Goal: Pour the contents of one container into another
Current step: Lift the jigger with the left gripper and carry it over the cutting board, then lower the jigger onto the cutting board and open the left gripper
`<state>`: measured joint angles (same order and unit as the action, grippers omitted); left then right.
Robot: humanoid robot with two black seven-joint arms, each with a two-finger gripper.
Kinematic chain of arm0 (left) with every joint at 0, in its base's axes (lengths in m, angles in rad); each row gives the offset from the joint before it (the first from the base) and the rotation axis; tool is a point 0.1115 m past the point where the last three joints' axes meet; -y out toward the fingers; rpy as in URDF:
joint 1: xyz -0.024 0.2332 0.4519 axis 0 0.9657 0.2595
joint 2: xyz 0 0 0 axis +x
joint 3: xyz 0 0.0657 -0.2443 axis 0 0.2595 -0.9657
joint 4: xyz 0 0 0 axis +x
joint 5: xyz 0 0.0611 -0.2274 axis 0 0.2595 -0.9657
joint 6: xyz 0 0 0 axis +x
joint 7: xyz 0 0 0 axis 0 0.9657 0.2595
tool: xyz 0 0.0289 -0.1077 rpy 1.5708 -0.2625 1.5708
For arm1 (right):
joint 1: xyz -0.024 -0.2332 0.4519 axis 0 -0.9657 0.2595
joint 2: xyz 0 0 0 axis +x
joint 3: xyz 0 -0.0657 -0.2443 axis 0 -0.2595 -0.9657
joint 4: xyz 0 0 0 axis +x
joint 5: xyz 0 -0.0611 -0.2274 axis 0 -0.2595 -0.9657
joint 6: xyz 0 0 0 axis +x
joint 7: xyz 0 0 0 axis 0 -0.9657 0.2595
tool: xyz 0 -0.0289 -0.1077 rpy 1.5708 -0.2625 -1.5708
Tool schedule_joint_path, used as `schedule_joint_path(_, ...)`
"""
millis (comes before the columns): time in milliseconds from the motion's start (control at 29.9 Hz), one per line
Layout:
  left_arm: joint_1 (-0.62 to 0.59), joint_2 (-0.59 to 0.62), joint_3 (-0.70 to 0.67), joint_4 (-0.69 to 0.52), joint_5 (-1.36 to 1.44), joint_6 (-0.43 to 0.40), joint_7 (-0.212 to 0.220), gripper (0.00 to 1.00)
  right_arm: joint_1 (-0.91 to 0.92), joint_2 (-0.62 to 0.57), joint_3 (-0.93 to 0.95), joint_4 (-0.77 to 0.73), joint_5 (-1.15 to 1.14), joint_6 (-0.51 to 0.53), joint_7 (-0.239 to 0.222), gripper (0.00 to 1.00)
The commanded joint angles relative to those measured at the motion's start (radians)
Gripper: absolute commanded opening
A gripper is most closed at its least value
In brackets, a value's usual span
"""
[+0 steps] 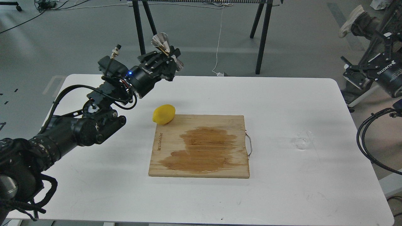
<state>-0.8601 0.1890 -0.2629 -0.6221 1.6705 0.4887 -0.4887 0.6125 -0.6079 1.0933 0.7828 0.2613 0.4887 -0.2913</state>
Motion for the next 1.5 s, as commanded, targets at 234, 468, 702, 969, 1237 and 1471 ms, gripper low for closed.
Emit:
schedule_joint_path(234, 0.134, -0.174, 0.074, 0.018, 0.143, 0.0, 0.0, 0.06, 0.006, 0.004, -0.036, -0.037, -0.002, 0.0, 0.0, 0.99)
schedule_joint_path(468, 0.211, -0.189, 0.074, 0.079, 0.195, 0.0, 0.0, 0.06, 0.016, 0.005, -0.041, -0.037, -0.002, 0.0, -0.002, 0.99)
schedule_joint_path(702, 0.233, -0.189, 0.077, 0.119, 0.195, 0.0, 0.0, 0.07, 0.015, 0.002, -0.043, -0.037, -0.002, 0.0, -0.002, 0.99)
schedule_joint_path(969, 0.242, -0.189, 0.077, 0.136, 0.196, 0.0, 0.0, 0.14, 0.012, 0.004, -0.043, -0.036, -0.002, 0.0, -0.002, 0.99)
schedule_joint_path(1237, 0.246, -0.189, 0.094, 0.173, 0.196, 0.0, 0.0, 0.14, 0.012, 0.008, -0.043, -0.034, -0.002, 0.0, -0.003, 0.99)
schedule_joint_path(1471, 0.25, -0.189, 0.094, 0.173, 0.196, 0.0, 0.0, 0.15, -0.003, 0.007, -0.137, -0.034, -0.004, 0.0, -0.025, 0.99)
